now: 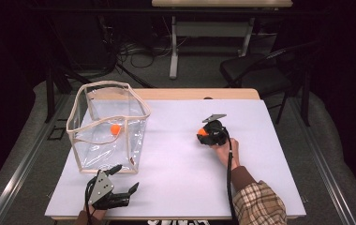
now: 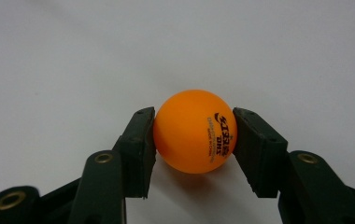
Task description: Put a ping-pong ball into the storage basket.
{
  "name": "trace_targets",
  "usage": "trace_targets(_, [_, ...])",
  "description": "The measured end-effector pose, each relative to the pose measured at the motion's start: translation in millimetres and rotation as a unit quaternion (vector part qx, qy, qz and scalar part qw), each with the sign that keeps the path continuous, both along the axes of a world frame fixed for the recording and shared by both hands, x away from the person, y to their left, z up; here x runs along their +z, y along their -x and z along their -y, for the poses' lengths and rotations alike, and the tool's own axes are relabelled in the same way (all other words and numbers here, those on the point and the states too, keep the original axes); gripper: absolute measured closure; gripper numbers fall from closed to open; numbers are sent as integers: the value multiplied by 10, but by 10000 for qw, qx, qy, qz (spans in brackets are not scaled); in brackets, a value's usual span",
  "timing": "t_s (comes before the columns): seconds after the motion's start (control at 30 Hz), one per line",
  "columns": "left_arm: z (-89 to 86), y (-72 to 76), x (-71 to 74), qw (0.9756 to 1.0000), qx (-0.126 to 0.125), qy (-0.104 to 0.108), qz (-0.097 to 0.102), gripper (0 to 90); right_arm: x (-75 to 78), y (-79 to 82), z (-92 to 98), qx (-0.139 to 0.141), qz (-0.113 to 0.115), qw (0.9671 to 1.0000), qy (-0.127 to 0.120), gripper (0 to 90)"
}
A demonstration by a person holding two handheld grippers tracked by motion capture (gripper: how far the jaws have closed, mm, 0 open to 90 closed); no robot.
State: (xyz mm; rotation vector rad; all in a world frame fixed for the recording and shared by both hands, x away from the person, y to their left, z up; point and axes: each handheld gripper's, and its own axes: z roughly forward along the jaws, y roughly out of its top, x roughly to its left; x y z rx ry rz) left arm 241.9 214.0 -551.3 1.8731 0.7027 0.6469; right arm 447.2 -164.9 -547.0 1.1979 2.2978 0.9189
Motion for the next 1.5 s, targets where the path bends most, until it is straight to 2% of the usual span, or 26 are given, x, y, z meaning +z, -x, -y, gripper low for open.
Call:
trace_targets(0.5, [21, -5, 4, 10000, -42, 20, -4, 159, 126, 44, -1, 30, 85, 9999, -126, 508])
trace_targets(1.0, [31, -4, 2, 10000, -67, -1, -15, 159, 212, 88, -31, 161, 148, 9997, -125, 509])
trace_targets(1.33, [17, 19, -3, 10000, -24, -6, -11, 159, 259, 96, 19, 154, 172, 9996, -143, 509])
trace_targets(1.5, [33, 7, -12, 9999, -82, -51, -42, 159, 279, 101, 29, 159, 193, 9995, -205, 509])
